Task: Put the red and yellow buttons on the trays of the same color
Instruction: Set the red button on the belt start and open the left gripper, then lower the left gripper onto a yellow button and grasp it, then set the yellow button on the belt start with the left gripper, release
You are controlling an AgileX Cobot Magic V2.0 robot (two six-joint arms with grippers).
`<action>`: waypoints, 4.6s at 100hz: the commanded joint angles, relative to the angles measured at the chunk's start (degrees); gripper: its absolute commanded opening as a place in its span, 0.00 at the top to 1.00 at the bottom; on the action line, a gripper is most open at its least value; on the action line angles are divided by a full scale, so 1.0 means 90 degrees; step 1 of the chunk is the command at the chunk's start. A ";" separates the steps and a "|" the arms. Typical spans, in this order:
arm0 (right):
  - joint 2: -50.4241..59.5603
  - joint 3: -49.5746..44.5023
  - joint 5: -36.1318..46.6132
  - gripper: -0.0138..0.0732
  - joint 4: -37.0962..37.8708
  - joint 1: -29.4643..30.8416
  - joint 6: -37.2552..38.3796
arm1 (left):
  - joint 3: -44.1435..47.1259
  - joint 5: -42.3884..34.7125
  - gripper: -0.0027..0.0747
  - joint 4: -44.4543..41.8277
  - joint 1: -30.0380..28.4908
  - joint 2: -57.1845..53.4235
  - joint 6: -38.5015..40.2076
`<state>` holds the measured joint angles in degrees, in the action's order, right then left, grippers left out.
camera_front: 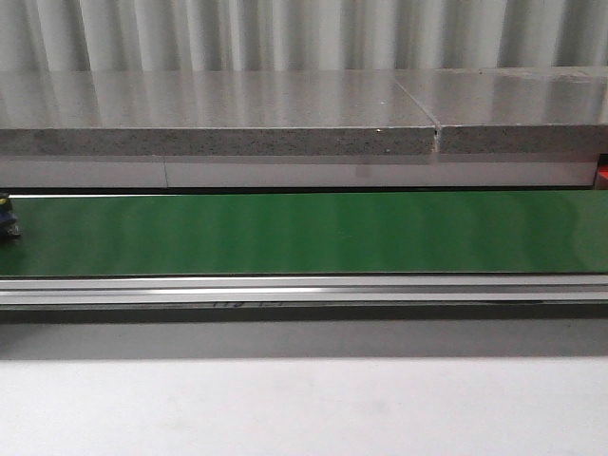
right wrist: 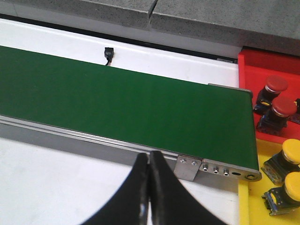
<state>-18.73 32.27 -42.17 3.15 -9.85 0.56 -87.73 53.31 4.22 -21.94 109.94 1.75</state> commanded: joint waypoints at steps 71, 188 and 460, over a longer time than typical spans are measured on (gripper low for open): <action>-0.0056 0.0152 0.0468 0.92 0.0014 0.0001 -0.0062 | -0.0200 -0.1577 0.50 -0.0007 -0.0024 0.0413 0.0060; -0.0056 0.0152 0.0513 0.92 0.0021 0.0001 -0.0062 | 0.0785 -0.0868 0.73 0.0002 0.0944 -0.2278 -0.0194; -0.0490 0.0442 0.0267 0.92 -0.0065 -0.0001 -0.0062 | 0.4043 -0.1409 0.88 0.0271 0.3618 -0.7361 -0.0509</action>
<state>-20.07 33.07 -42.19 2.68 -9.85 0.56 -51.13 44.23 5.78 10.19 46.35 -2.78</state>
